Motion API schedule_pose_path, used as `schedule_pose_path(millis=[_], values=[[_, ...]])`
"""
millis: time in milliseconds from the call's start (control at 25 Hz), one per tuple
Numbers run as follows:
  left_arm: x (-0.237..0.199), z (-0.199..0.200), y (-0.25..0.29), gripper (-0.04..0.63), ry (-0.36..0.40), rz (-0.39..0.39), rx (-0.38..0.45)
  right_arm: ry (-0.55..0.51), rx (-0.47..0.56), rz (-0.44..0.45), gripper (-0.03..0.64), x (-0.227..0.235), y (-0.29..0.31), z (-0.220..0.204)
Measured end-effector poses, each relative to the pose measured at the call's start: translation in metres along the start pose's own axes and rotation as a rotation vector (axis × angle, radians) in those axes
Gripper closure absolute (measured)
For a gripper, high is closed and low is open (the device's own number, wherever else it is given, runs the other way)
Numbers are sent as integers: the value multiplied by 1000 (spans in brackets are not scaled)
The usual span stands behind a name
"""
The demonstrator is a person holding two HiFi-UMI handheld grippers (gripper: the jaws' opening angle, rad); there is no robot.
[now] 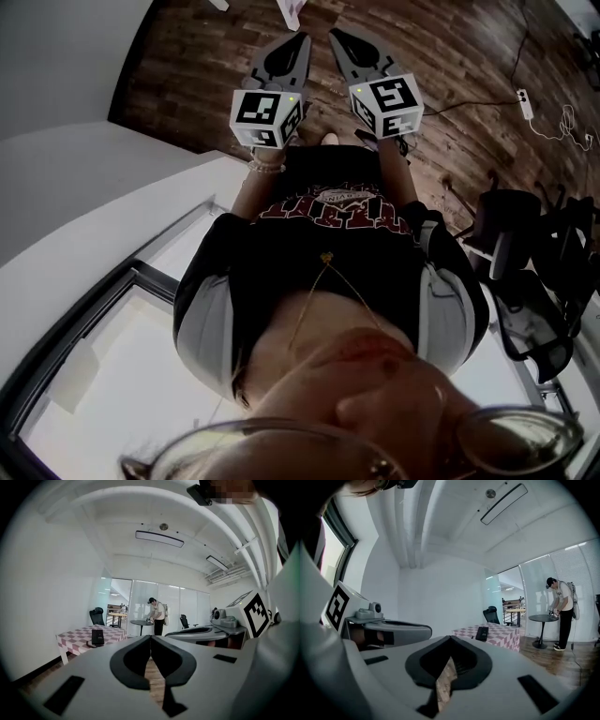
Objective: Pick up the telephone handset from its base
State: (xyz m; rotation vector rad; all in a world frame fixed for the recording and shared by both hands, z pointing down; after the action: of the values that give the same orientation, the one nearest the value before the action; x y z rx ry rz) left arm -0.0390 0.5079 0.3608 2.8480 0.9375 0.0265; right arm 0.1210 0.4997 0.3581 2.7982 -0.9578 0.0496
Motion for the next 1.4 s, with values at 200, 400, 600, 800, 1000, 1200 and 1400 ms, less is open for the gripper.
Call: schedule_pose_path(millis=[200,400,600,800,1000,1200,1400], values=[[-6,-3,4,584,-9,-9,-14,2,-13,13,600,0,6,-3],[-18,-5,15,584,-18,-23,-16,21,-16,-3,600,6,17,-2],[-38,-1,37,584,-22,-42,-9,23,-16,-33,600,21,37,5],[-63,7,61,584,-22,-59,0,8,-21,-49,600,35,64,17],[-89,8,82,584,-29,-64,1,0,-25,-41,600,46,95,23],[-116,10,95,584,-38,-70,-13,-5,-20,-32,600,50,125,30],[-138,11,110,584,-33,-78,0,-2,-19,-40,600,56,150,34]])
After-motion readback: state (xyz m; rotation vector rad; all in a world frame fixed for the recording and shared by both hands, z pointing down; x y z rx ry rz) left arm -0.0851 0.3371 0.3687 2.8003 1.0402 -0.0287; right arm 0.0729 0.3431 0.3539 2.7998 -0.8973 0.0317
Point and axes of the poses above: the fingertips, and each gripper's own axes: y forward along the fingers, x to its right, z out of its top, the point moved 10 cm from there along -y, backward along the fingers, and after that the axes turned 3 degrees about y, right-handed, at the moved point
